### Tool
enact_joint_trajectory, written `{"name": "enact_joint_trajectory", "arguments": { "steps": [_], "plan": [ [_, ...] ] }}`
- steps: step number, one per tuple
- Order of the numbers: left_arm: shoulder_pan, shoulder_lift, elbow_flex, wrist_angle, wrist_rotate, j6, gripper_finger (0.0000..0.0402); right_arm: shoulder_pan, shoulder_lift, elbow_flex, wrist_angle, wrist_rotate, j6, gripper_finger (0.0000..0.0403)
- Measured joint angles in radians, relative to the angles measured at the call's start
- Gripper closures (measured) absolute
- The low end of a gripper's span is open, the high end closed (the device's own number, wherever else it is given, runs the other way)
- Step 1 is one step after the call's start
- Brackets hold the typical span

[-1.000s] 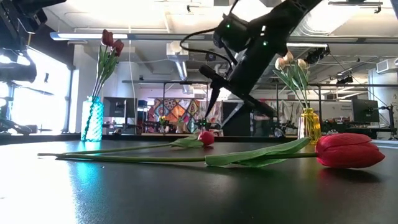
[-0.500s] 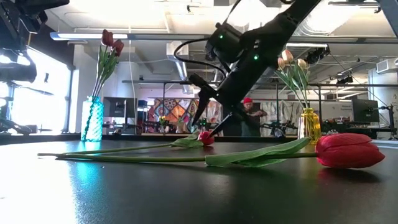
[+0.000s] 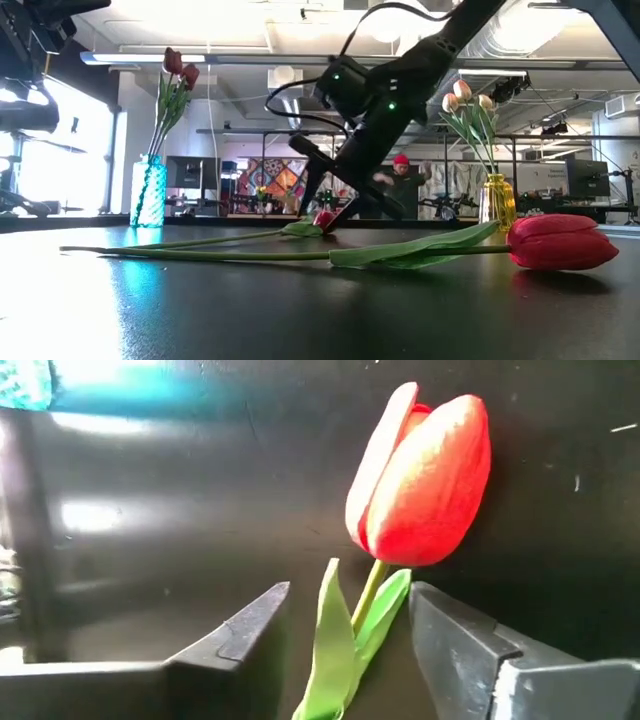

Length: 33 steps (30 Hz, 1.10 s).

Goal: Sort flowers into vase by color
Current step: Put the center red flower into the red vase

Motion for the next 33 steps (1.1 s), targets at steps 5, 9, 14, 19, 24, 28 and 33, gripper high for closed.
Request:
{"name": "enact_joint_trajectory", "arguments": {
  "steps": [5, 9, 14, 19, 24, 28, 33],
  "plan": [
    [0.0, 0.0, 0.0, 0.002, 0.003, 0.0, 0.023, -0.011, 0.004, 0.034, -0.073, 0.006, -0.064, 0.0285],
    [0.0, 0.0, 0.0, 0.002, 0.003, 0.0, 0.023, -0.024, 0.005, 0.037, -0.094, 0.037, -0.116, 0.0364],
    [0.0, 0.0, 0.0, 0.007, 0.003, 0.0, 0.023, -0.036, 0.005, 0.037, -0.096, 0.039, -0.149, 0.0389],
    [0.0, 0.0, 0.0, 0.038, 0.003, 0.0, 0.023, -0.017, -0.008, 0.042, -0.01, 0.012, -0.186, 0.0388],
    [0.0, 0.0, 0.0, 0.064, 0.004, 0.0, 0.023, 0.036, -0.034, 0.101, 0.193, 0.014, -0.358, 0.04],
    [0.0, -0.001, 0.0, 0.084, 0.015, 0.002, 0.023, 0.073, -0.042, 0.193, 0.285, 0.011, -0.524, 0.0399],
    [0.0, 0.0, 0.0, 0.086, 0.057, 0.002, 0.023, 0.112, -0.043, 0.362, 0.288, -0.02, -0.758, 0.0399]
  ]
}}
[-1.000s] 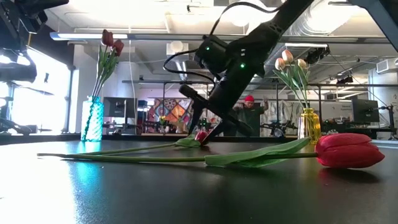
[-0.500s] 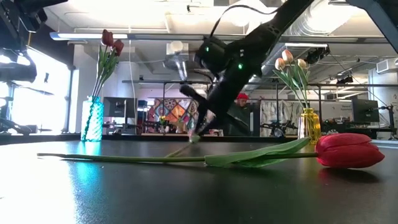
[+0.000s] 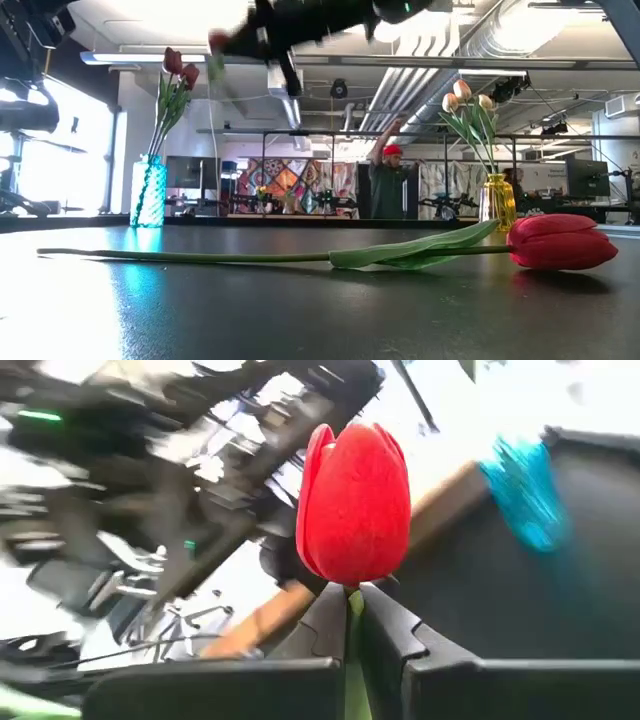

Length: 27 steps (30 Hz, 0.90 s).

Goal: Sort flowers into vase by color
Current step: Put the center red flower into the red vase

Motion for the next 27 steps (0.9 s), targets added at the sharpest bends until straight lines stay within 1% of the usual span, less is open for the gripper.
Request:
{"name": "enact_joint_trajectory", "arguments": {
  "steps": [2, 4, 6, 9, 11, 13, 15, 18, 21, 24, 27],
  "plan": [
    [0.0, 0.0, 0.0, 0.003, 0.037, 0.011, 0.023, 0.013, 0.0, 0.07, 0.0, -0.017, -0.076, 0.0399],
    [0.0, 0.003, 0.0, 0.01, 0.083, 0.054, 0.023, 0.022, 0.0, 0.144, -0.001, -0.053, -0.147, 0.0399],
    [0.0, 0.011, 0.0, 0.033, 0.096, 0.108, 0.0229, 0.03, -0.002, 0.212, 0.002, -0.079, -0.207, 0.0399],
    [0.0, 0.029, 0.0, 0.108, 0.085, 0.21, 0.0222, 0.04, -0.003, 0.287, 0.002, -0.082, -0.26, 0.0399],
    [0.001, 0.05, 0.0, 0.173, 0.048, 0.298, 0.0213, 0.043, 0.0, 0.319, 0.001, -0.085, -0.278, 0.0399],
    [0.01, 0.074, 0.0, 0.231, 0.019, 0.382, 0.0199, 0.049, 0.009, 0.347, -0.001, -0.104, -0.298, 0.0399],
    [0.032, 0.091, 0.0, 0.292, 0.014, 0.426, 0.0181, 0.05, 0.027, 0.366, -0.002, -0.118, -0.302, 0.0399],
    [0.076, 0.112, 0.0, 0.375, 0.038, 0.447, 0.0155, 0.06, 0.049, 0.372, -0.001, -0.128, -0.304, 0.0399],
    [0.127, 0.139, 0.0, 0.426, 0.102, 0.445, 0.0138, 0.076, 0.067, 0.372, 0.008, -0.132, -0.321, 0.0399],
    [0.178, 0.179, 0.0, 0.445, 0.151, 0.437, 0.0132, 0.092, 0.078, 0.372, 0.031, -0.135, -0.355, 0.0399],
    [0.227, 0.222, 0.0, 0.438, 0.164, 0.389, 0.0131, 0.102, 0.079, 0.372, 0.048, -0.162, -0.385, 0.0399]
  ]
}}
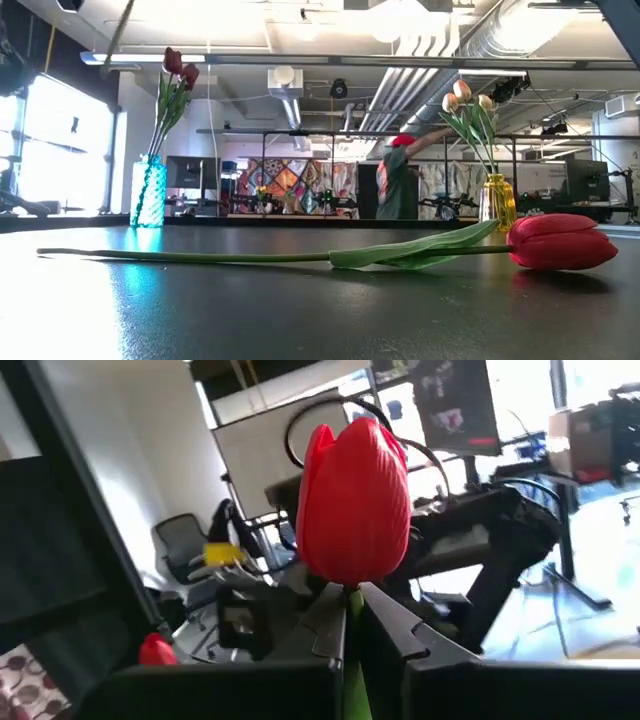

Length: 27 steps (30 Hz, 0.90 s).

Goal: Sort flowers into vase by color
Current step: Put the center red flower into the red vase

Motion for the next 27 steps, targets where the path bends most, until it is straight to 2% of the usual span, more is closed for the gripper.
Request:
{"name": "enact_joint_trajectory", "arguments": {
  "steps": [3, 12, 18, 22, 27],
  "plan": [
    [0.045, 0.048, 0.0, 0.005, 0.03, -0.015, 0.0134, 0.004, 0.0, 0.001, 0.007, -0.016, -0.002, 0.0399],
    [0.191, 0.188, 0.0, 0.138, 0.214, -0.016, 0.0155, 0.003, 0.0, 0.001, 0.009, -0.075, -0.003, 0.0399],
    [0.259, 0.211, 0.0, 0.192, 0.235, -0.016, 0.0176, 0.003, 0.0, 0.001, -0.002, -0.117, -0.01, 0.0399],
    [0.291, 0.211, 0.0, 0.189, 0.25, -0.044, 0.0213, 0.003, 0.0, 0.001, -0.001, -0.128, -0.01, 0.0399],
    [0.312, 0.211, 0.0, 0.19, 0.299, -0.01, 0.0285, 0.001, 0.0, 0.001, -0.002, -0.148, -0.01, 0.0399]
  ]
}}
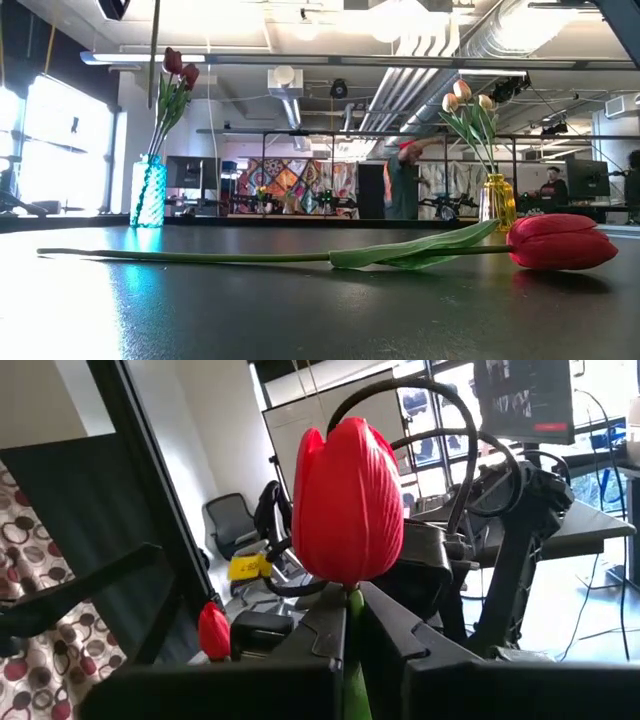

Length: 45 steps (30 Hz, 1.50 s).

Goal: Sort flowers into vase by color
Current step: Put the center red flower into the red vase

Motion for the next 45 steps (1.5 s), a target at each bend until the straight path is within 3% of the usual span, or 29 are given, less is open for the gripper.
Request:
{"name": "enact_joint_trajectory", "arguments": {
  "steps": [5, 7, 14, 20, 27, 31, 37, 42, 45],
  "plan": [
    [0.004, 0.0, 0.0, 0.012, 0.06, 0.129, 0.0375, -0.003, 0.0, 0.0, -0.004, -0.006, 0.001, 0.0396],
    [0.004, 0.0, 0.0, 0.017, 0.061, 0.149, 0.0392, -0.007, 0.0, 0.0, -0.008, 0.0, 0.001, 0.0388],
    [0.004, -0.011, 0.0, 0.016, 0.032, 0.182, 0.0396, -0.007, -0.001, 0.0, -0.025, 0.039, -0.015, 0.0313],
    [-0.024, -0.073, 0.0, -0.035, -0.002, 0.186, 0.0399, -0.017, -0.038, 0.0, -0.033, 0.05, 0.119, 0.0243],
    [-0.182, -0.173, 0.0, -0.259, 0.012, 0.121, 0.0401, -0.029, -0.123, 0.0, -0.105, 0.072, 0.158, 0.0225],
    [-0.286, -0.229, 0.013, -0.333, 0.005, 0.098, 0.0401, -0.033, -0.166, 0.0, -0.207, 0.154, 0.173, 0.0224],
    [-0.376, -0.293, 0.107, -0.379, 0.015, 0.179, 0.0401, -0.037, -0.182, 0.0, -0.417, 0.336, 0.227, 0.0224],
    [-0.423, -0.336, 0.145, -0.53, 0.148, 0.172, 0.0401, -0.032, -0.182, -0.009, -0.517, 0.467, 0.348, 0.0224],
    [-0.441, -0.37, 0.145, -0.596, 0.233, 0.168, 0.0401, -0.005, -0.182, -0.012, -0.574, 0.602, 0.443, 0.0224]
  ]
}}
